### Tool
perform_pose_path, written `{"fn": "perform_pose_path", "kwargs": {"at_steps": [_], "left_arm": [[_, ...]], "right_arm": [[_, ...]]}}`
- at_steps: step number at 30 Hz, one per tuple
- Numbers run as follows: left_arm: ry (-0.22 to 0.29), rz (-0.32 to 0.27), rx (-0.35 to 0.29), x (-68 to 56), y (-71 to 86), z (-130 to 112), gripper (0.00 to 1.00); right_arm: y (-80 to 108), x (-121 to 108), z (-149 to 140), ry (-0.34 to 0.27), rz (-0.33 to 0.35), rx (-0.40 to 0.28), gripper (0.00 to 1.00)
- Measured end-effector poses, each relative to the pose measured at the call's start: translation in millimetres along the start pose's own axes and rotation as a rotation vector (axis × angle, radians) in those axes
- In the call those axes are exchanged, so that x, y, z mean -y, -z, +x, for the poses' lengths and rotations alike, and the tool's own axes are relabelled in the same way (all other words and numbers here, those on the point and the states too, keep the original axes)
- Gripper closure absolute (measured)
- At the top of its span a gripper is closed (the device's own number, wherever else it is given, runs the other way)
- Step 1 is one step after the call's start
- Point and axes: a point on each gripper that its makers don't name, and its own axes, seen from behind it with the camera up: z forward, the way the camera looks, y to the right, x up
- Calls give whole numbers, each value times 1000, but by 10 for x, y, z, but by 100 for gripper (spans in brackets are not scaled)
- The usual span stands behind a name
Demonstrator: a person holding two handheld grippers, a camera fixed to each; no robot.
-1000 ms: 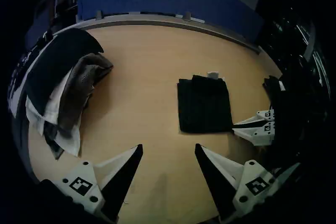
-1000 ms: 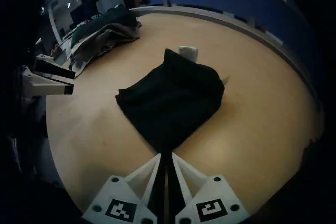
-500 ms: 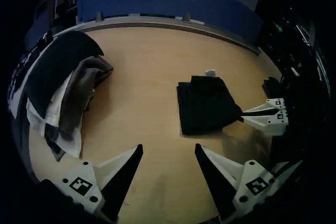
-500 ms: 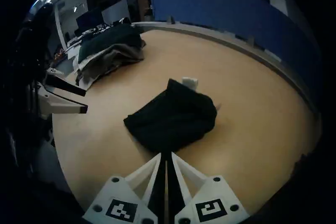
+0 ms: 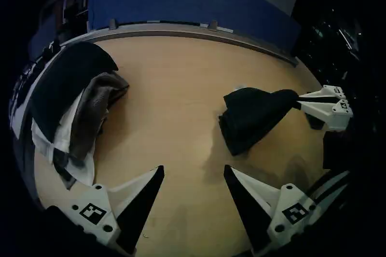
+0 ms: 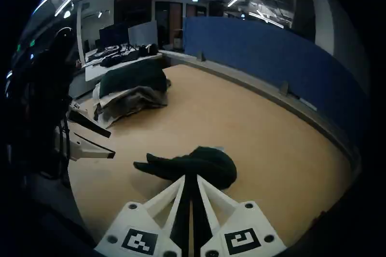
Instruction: Fold towel
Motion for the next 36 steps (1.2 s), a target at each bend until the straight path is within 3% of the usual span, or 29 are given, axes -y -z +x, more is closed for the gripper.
{"fn": "perform_pose_path", "kwargs": {"at_steps": [9, 27, 36], "left_arm": [[-3, 0, -8, -37, 15, 48, 8], [-13, -3, -11, -132, 3, 103, 8], [-22, -5, -11, -202, -13, 126, 8]], "right_arm": [[156, -63, 312, 28, -9, -61, 99], [322, -233, 400, 18, -29, -93, 99], [532, -607, 389, -9, -94, -107, 99]]}}
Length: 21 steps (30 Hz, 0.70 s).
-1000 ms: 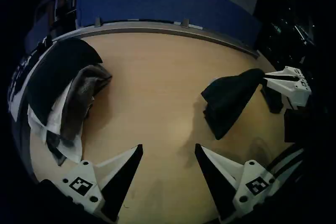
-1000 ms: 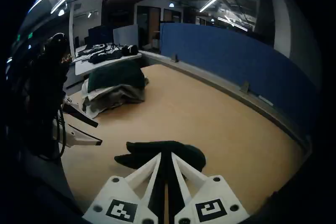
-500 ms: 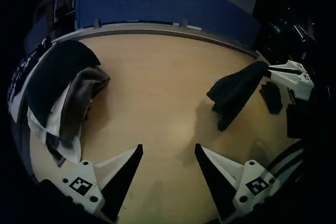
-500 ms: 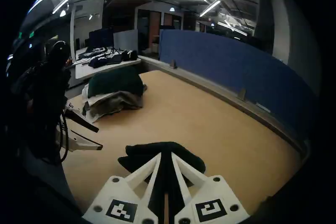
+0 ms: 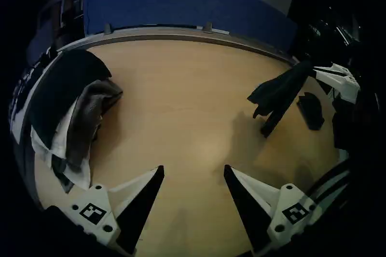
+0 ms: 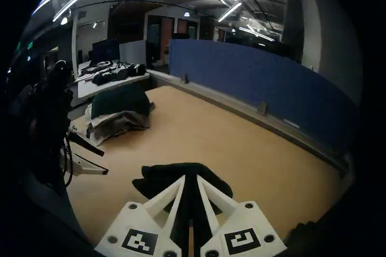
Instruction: Fold towel
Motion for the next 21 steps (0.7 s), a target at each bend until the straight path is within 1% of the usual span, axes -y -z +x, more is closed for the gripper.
{"fn": "perform_pose_path", "kwargs": {"at_steps": [11, 18, 21], "left_arm": [[-17, 3, 4, -65, -33, 7, 8], [-27, 3, 5, -110, -33, 21, 8], [-28, 3, 7, -117, -35, 17, 8]], "right_arm": [[312, -718, -69, -39, -115, -5, 99], [500, -1172, -127, -81, -174, -13, 99], [581, -1378, -165, -88, -202, -11, 99]]}}
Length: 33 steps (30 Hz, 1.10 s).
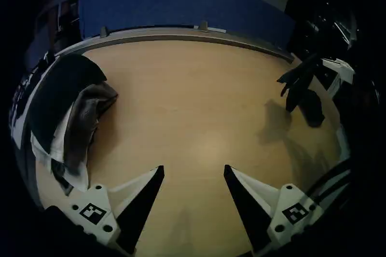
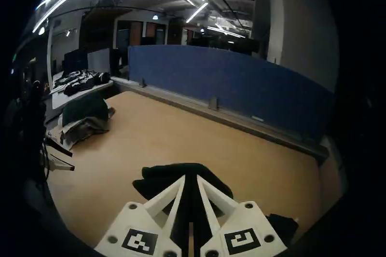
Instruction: Fold towel
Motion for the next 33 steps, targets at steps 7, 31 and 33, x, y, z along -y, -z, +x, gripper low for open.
{"fn": "perform_pose_path", "kwargs": {"at_steps": [7, 31, 33], "left_arm": [[1, -1, 4, -16, -32, -2, 8], [-22, 1, 17, -111, -111, 62, 8], [-23, 1, 18, -116, -115, 57, 8]], "right_arm": [[89, -493, -50, -4, -59, 11, 99], [175, -1874, -109, -15, -227, 34, 99], [177, -1947, -105, -17, -235, 34, 99]]}}
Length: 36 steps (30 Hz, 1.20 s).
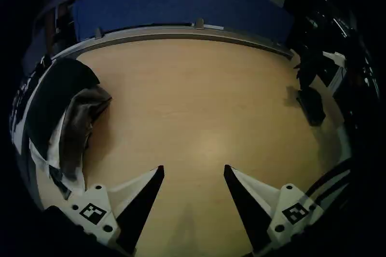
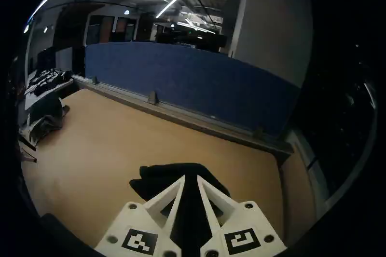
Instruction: Fold towel
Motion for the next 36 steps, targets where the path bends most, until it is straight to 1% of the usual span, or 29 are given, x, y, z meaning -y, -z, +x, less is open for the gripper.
{"fn": "perform_pose_path", "kwargs": {"at_steps": [9, 15, 21, 24, 28, 36], "left_arm": [[-4, 3, 2, -16, -2, 20, 8], [-3, 4, 3, -31, -12, 12, 8], [-7, 5, 4, -42, -3, 24, 8], [-6, 7, 3, -36, 4, 36, 8], [-7, 6, 3, -33, 10, 47, 8], [-17, 2, 5, -71, 18, 57, 8]], "right_arm": [[-87, -221, 31, 21, -22, 11, 99], [-121, -273, -25, 20, -28, 18, 99], [-123, -300, -168, 7, -32, 41, 99], [-85, -291, -252, -8, -31, 49, 99], [16, -292, -419, -29, -38, 66, 99], [285, -331, -930, -90, -63, 123, 99]]}}
